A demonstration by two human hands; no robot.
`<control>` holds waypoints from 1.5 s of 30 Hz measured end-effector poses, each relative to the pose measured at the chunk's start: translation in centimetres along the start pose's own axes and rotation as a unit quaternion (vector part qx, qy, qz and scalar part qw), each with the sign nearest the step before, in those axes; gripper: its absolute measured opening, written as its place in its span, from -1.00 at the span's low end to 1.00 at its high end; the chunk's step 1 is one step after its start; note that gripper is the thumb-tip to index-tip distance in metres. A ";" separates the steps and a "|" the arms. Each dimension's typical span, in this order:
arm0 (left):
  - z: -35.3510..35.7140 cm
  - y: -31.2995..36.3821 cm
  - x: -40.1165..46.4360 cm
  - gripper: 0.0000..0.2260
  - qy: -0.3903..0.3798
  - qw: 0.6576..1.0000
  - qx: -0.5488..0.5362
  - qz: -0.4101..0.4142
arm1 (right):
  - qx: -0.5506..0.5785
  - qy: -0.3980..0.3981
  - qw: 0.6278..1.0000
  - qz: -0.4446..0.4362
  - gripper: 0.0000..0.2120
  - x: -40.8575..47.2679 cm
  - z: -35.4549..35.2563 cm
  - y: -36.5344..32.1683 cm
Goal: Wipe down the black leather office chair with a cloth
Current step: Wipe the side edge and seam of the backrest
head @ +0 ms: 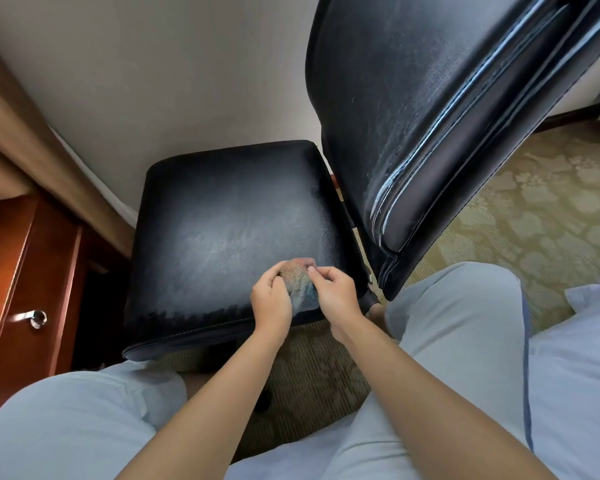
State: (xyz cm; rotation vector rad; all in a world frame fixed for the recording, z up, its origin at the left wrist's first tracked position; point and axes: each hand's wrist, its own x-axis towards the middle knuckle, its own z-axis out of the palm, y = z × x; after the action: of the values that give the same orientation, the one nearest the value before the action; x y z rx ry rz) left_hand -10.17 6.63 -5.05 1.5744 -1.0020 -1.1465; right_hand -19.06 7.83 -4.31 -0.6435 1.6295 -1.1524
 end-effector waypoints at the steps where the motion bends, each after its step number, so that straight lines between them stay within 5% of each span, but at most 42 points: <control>1: 0.1 0.4 -0.2 -0.71 -0.011 0.999 -0.035 -0.031 | 0.011 0.011 1.000 -0.006 -0.87 -0.1 -0.2 -0.2; 7: 0.5 0.9 -1.1 -0.84 -0.101 0.976 -0.183 -0.063 | -0.053 0.085 0.992 -0.077 -0.88 -0.4 -0.1 0.4; 12: 1.2 0.9 -1.2 -0.73 -0.105 0.978 -0.161 -0.079 | -0.129 0.174 0.971 -0.106 -0.77 -0.1 -2.0 -0.6; 17: 2.6 1.7 -1.8 -0.69 -0.139 0.986 -0.070 -0.052 | 0.045 0.285 0.954 0.079 -0.79 0.7 -5.0 -0.4; 20: 3.7 2.1 -2.0 -0.71 -0.147 0.988 -0.027 -0.041 | 0.040 0.345 0.933 0.091 -0.73 1.6 -7.0 0.1; 22: 4.5 2.1 -1.9 -0.72 -0.140 0.988 -0.021 -0.055 | 0.007 0.340 0.939 0.054 -0.58 1.9 -7.4 0.2; 25: 5.3 1.8 -1.7 -0.72 -0.143 0.987 -0.013 -0.067 | -0.030 0.313 0.948 -0.041 -0.67 1.7 -7.3 0.3; 33: 6.8 0.9 -0.9 -0.66 -0.182 0.982 0.018 -0.045 | 0.060 0.233 0.970 -0.020 -0.78 1.2 -9.2 -1.7; 37: 8.5 0.9 -0.3 -0.63 -0.193 0.980 0.018 -0.046 | -0.005 0.213 0.975 -0.058 -0.81 1.1 -9.3 -1.5; 45: 11.5 1.2 0.2 -0.61 -0.222 0.975 -0.006 -0.027 | 0.071 0.193 0.976 -0.078 -0.48 2.0 -9.6 -0.5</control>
State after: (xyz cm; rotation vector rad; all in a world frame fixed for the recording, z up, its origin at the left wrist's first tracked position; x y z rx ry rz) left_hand -21.39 3.77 -5.60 1.3677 -1.2397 -1.5824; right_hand -28.71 9.53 -4.20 -0.4815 1.8191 -1.5702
